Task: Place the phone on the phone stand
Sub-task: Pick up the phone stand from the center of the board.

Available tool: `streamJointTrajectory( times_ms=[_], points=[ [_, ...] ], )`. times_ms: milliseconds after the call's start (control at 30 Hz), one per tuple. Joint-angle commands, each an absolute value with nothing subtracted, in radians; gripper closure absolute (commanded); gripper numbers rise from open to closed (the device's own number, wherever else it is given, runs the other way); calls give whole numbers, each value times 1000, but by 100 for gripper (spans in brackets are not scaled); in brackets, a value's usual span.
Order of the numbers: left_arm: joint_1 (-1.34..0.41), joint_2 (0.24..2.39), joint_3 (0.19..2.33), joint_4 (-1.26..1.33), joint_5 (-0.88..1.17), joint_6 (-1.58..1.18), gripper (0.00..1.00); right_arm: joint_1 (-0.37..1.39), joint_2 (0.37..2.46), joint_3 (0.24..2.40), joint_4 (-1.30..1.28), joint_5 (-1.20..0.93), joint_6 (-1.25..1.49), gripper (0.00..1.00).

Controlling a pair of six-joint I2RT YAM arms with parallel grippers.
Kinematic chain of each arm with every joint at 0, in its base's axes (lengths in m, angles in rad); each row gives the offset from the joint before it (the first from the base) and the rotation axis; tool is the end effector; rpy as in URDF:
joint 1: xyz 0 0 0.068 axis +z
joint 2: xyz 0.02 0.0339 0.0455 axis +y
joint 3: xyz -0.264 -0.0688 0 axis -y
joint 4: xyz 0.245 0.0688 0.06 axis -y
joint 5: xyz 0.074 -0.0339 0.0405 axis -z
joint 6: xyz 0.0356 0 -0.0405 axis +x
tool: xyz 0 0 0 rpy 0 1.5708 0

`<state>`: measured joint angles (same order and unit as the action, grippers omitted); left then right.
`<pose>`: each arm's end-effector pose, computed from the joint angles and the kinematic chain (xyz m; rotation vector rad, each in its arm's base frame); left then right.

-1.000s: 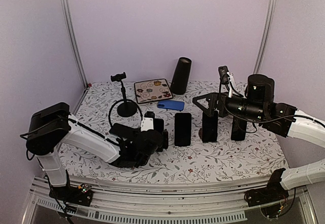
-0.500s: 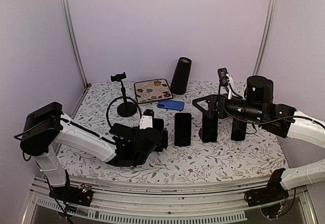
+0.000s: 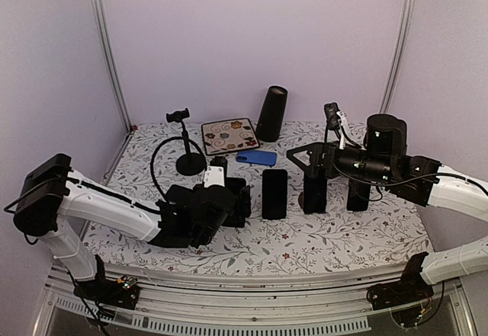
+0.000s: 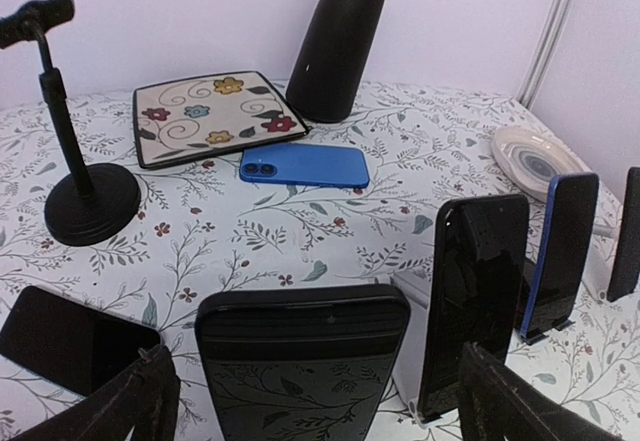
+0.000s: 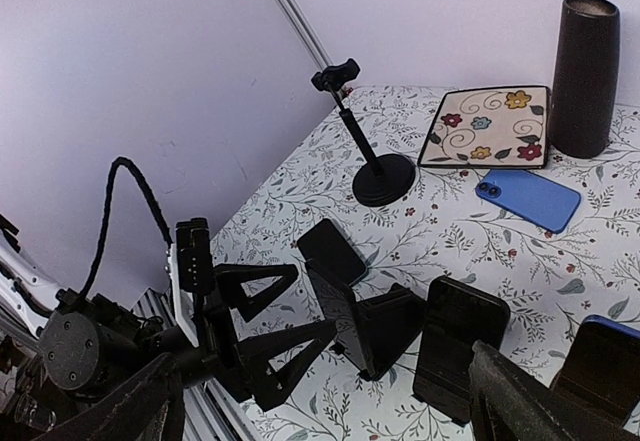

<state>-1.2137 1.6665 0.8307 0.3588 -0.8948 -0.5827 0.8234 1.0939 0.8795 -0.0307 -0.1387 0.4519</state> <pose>0.1447 -0.3084 0.1906 0.0586 1.8735 -0.3190 0.1711 0.1918 0.3280 -0.4605 1.8823 1.0073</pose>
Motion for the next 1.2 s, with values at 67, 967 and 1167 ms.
streamJointTrajectory(
  times_ms=[67,967,1167],
  points=[
    [-1225,1578,803,316,-884,-561,3,825,1113,891,20,-121,446,1],
    [-959,1288,757,-61,-698,-851,3,824,1070,880,65,-33,445,1],
    [-824,1341,853,-115,-593,-800,3,824,1039,865,63,-20,443,1]
  ],
)
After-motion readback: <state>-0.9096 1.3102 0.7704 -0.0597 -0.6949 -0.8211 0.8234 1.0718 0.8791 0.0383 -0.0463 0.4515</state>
